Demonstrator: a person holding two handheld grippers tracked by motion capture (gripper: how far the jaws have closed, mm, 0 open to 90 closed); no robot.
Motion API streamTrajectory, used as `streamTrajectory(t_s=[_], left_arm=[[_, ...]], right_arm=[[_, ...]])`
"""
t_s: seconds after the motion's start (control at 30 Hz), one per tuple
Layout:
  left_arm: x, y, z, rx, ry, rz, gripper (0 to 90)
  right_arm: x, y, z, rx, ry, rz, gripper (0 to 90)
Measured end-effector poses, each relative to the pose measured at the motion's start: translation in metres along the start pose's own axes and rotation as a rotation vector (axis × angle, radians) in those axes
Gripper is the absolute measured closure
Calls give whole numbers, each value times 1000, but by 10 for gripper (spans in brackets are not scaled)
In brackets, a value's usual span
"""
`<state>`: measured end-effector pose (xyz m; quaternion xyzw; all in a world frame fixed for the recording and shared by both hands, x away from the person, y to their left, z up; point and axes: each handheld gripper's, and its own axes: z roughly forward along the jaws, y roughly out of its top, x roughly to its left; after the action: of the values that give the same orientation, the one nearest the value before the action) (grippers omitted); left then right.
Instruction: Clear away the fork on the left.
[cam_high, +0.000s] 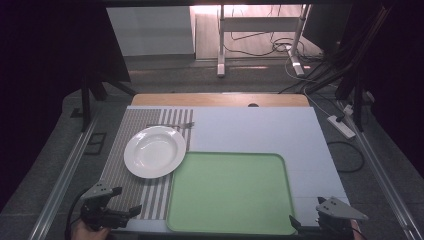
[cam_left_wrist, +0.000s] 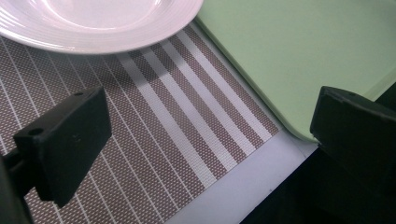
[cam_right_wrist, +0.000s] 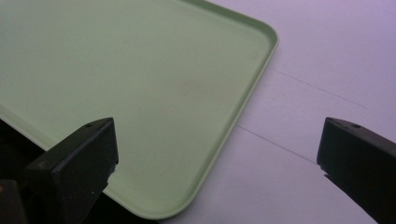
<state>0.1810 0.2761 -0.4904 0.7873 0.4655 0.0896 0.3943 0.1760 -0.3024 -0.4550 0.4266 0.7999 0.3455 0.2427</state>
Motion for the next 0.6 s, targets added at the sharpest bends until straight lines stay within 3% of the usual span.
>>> streamTrajectory(t_s=[0.6], left_arm=[[2,2,3,30,-21,-6,0]], right_arm=[[1,1,1,14,2,-13,0]])
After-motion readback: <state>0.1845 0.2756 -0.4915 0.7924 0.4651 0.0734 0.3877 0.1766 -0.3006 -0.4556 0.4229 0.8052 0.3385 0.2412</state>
